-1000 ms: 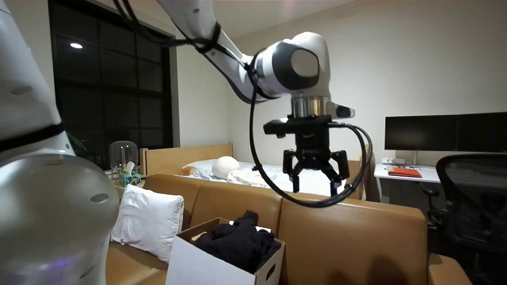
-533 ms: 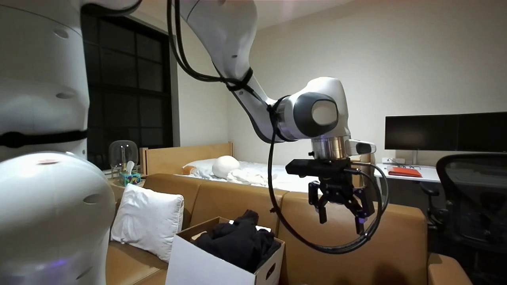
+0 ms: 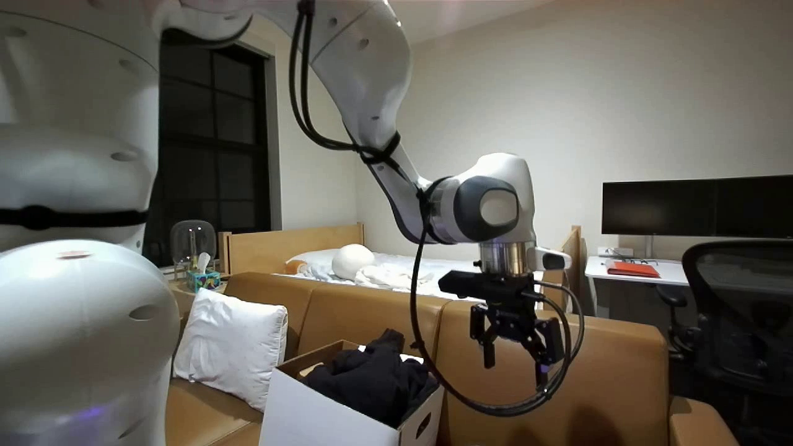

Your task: Put the brown object into the box

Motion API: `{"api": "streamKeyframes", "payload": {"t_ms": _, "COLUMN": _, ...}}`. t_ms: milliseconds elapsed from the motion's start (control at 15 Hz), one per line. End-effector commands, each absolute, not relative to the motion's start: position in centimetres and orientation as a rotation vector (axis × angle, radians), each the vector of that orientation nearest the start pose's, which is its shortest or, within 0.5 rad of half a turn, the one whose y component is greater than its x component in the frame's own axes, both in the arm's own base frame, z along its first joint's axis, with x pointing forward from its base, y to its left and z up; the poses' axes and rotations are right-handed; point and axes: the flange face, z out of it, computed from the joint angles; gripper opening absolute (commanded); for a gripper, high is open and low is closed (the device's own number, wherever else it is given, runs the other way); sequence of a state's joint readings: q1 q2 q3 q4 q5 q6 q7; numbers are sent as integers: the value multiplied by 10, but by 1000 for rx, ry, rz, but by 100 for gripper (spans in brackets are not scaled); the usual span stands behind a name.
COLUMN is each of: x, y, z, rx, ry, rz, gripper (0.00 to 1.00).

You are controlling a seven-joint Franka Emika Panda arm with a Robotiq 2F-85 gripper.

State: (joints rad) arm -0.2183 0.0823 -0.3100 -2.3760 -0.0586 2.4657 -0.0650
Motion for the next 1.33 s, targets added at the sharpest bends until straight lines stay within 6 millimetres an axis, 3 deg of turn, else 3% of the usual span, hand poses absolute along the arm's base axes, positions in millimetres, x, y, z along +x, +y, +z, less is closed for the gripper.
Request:
{"api": "streamKeyframes", "payload": {"t_ms": 0, "x": 469, "y": -270, "z": 220, "rx": -3138, "ry": 668, "rz": 134, "gripper": 100}}
{"api": "streamKeyframes", "payload": {"t_ms": 133, "x": 487, "y": -276, "z": 182, "rx": -3146, "ry": 659, "rz": 236, "gripper": 100}}
{"api": "streamKeyframes", "payload": {"t_ms": 333, "x": 499, "y": -296, "z": 125, "rx": -3126, "ry": 737, "rz": 546, "gripper": 100}}
{"api": "streamKeyframes", "payload": {"t_ms": 400, "x": 488, "y": -278, "z": 155, "rx": -3148, "ry": 687, "rz": 415, "gripper": 100}}
{"api": "streamKeyframes", "payload": {"t_ms": 600, "x": 498, "y": -293, "z": 117, "rx": -3142, "ry": 697, "rz": 534, "gripper": 100}}
{"api": "streamKeyframes", "payload": {"t_ms": 800, "x": 502, "y": -296, "z": 117, "rx": -3143, "ry": 700, "rz": 540, "gripper": 100}}
{"api": "streamKeyframes", "payload": {"t_ms": 933, "x": 520, "y": -295, "z": 83, "rx": -3090, "ry": 738, "rz": 640, "gripper": 100}}
{"api": "streamKeyframes", "payload": {"t_ms": 1133, "x": 526, "y": -294, "z": 30, "rx": -2928, "ry": 690, "rz": 822, "gripper": 100}}
{"api": "streamKeyframes", "payload": {"t_ms": 1267, "x": 540, "y": -313, "z": 5, "rx": -2847, "ry": 828, "rz": 693, "gripper": 100}}
